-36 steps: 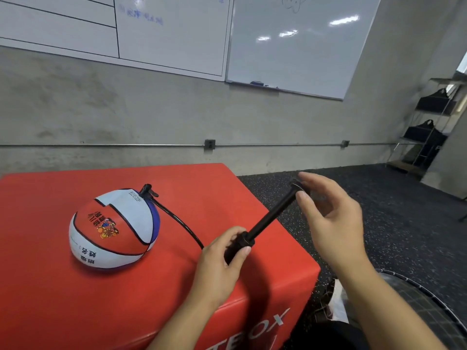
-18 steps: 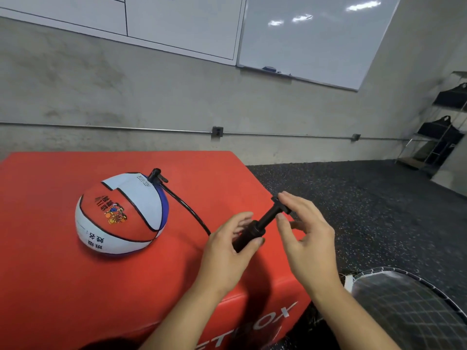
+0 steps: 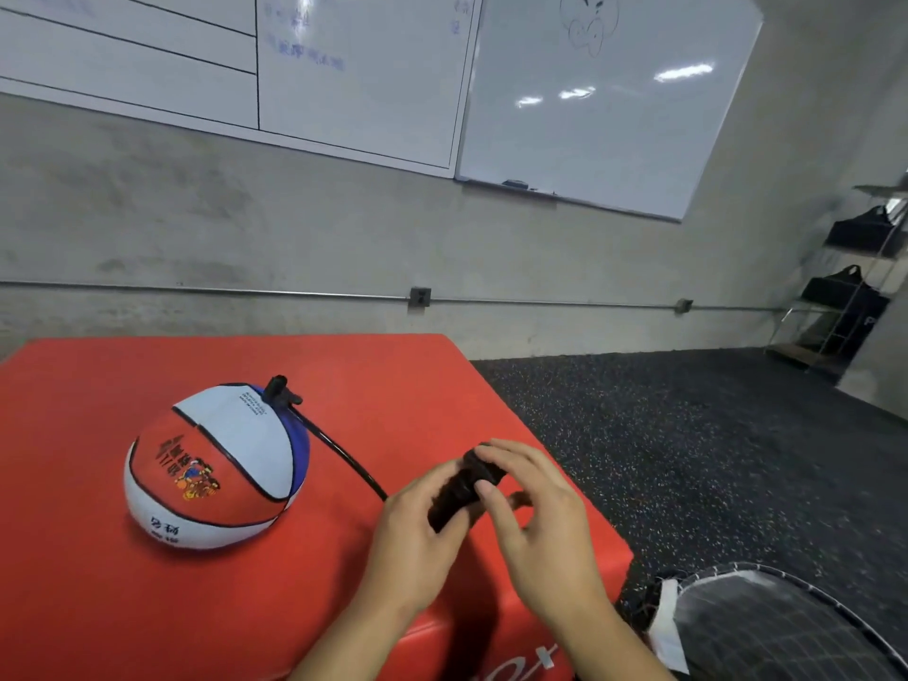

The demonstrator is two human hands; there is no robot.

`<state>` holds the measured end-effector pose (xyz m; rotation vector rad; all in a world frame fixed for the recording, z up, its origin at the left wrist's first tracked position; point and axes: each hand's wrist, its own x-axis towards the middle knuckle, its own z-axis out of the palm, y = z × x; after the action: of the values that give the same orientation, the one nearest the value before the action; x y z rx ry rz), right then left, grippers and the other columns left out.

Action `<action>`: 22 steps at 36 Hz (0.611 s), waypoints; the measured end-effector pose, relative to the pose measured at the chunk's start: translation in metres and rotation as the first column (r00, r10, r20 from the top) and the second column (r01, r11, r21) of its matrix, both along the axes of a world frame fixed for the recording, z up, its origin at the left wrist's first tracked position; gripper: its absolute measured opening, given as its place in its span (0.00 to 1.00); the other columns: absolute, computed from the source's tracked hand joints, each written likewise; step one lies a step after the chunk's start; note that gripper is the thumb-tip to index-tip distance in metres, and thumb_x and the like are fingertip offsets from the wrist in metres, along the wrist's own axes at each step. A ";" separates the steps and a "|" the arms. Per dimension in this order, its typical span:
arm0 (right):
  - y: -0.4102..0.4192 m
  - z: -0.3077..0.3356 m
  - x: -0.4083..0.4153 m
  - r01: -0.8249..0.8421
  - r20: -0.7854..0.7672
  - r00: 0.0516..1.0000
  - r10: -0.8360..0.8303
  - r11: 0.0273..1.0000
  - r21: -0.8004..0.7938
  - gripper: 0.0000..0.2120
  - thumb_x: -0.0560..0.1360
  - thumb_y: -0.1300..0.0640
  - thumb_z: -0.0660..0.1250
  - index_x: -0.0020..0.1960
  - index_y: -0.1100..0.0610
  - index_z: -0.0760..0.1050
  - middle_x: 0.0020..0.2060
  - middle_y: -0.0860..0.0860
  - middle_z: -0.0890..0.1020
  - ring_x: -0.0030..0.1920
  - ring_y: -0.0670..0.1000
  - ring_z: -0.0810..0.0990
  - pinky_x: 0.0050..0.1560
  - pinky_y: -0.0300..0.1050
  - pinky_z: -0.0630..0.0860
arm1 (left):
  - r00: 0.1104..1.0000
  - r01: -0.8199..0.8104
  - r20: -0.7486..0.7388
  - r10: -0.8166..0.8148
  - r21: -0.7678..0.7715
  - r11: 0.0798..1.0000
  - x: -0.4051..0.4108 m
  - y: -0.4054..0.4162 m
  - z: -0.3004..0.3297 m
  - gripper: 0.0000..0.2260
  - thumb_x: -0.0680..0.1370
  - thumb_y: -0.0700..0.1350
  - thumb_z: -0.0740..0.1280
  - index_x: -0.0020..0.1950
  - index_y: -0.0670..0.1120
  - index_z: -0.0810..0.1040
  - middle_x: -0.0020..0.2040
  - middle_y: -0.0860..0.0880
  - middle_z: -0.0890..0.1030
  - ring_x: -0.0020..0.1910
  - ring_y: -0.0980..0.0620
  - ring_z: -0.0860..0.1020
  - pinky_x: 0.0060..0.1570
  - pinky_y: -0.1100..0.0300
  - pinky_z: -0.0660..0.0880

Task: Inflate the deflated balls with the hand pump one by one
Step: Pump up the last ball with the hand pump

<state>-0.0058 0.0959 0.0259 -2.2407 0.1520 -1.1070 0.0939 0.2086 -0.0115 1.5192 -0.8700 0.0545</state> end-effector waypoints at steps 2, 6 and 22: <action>0.000 0.007 -0.003 0.012 0.009 1.000 -0.011 0.999 -0.034 0.16 0.78 0.65 0.73 0.62 0.48 0.83 0.61 0.39 0.82 0.63 0.42 0.81 0.52 0.37 0.78 | 1.000 0.010 -0.015 -0.010 0.007 1.000 -0.001 0.000 0.000 0.17 0.75 0.50 0.69 0.63 0.62 0.82 0.58 0.59 0.86 0.58 0.55 0.84 0.61 0.51 0.79; -0.006 0.035 -0.011 0.042 0.105 0.994 -0.043 0.999 0.010 0.17 0.79 0.66 0.72 0.61 0.48 0.83 0.60 0.41 0.83 0.63 0.46 0.81 0.54 0.37 0.77 | 1.000 0.001 -0.015 0.000 0.056 0.998 -0.001 -0.002 -0.007 0.14 0.75 0.49 0.72 0.61 0.59 0.81 0.50 0.55 0.85 0.50 0.51 0.84 0.56 0.44 0.80; -0.016 0.063 -0.017 0.076 0.156 0.984 -0.086 0.995 0.068 0.13 0.79 0.63 0.72 0.61 0.50 0.84 0.59 0.43 0.84 0.59 0.40 0.82 0.55 0.30 0.75 | 0.995 0.081 -0.060 -0.077 0.063 0.995 0.011 -0.002 -0.006 0.17 0.74 0.44 0.75 0.58 0.62 0.81 0.49 0.56 0.86 0.49 0.53 0.83 0.58 0.51 0.79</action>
<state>-0.0223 0.0797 0.0887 -2.0986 0.2099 -1.3014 0.1046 0.2066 -0.0171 1.5385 -0.8928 -0.0758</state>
